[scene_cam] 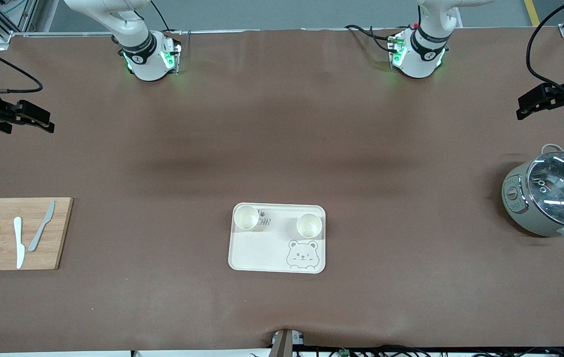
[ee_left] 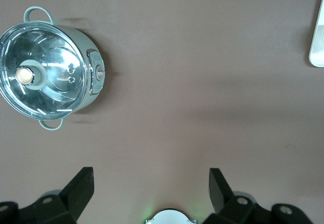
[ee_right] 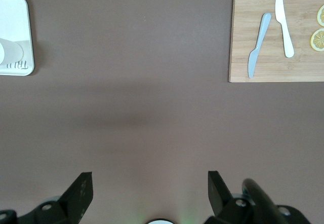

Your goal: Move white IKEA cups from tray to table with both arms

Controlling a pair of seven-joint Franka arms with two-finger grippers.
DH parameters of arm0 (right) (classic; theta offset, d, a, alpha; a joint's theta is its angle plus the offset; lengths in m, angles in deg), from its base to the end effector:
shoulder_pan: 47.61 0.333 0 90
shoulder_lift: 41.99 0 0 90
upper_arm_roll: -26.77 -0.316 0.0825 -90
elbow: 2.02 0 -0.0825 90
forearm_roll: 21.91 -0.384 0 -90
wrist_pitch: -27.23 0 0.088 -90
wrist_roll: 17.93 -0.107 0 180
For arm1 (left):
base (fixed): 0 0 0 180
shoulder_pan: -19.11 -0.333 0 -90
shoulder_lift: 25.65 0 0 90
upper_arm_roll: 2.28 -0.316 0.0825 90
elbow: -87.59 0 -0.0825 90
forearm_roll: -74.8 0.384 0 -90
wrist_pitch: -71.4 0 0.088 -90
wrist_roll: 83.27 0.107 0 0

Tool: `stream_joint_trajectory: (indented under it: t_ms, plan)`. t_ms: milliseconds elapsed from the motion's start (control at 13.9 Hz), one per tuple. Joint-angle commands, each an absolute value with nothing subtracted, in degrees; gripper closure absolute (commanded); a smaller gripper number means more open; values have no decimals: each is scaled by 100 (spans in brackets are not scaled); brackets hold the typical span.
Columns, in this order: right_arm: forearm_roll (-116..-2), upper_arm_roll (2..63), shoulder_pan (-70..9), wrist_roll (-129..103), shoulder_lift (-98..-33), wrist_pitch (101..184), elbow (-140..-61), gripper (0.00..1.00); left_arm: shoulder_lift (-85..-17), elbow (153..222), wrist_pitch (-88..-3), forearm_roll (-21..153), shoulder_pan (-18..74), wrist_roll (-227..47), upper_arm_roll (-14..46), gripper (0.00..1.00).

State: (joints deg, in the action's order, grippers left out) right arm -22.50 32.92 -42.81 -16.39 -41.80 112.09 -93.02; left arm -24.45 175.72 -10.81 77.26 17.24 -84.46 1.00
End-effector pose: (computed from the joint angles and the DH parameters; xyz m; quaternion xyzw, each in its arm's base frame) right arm 0.5429 -0.0117 0.6108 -0.9986 -0.0019 0.0518 0.0066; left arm 0.5338 -0.0084 0.6398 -0.9989 -0.0001 0.0407 0.0229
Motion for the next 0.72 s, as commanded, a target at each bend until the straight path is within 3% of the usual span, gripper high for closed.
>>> stream_joint_trajectory:
  t_ms: [0,648]
  plan:
    - [-2199,3257,-4304,-1591,-4138,11205,-9333,0,-2486,17460,-1034,7664,1691,-8416,115,0]
    - [-2199,3266,-4304,-1591,-4138,11196,-9325,0,-2705,17372,-1051,7700,1682,-8336,115,0]
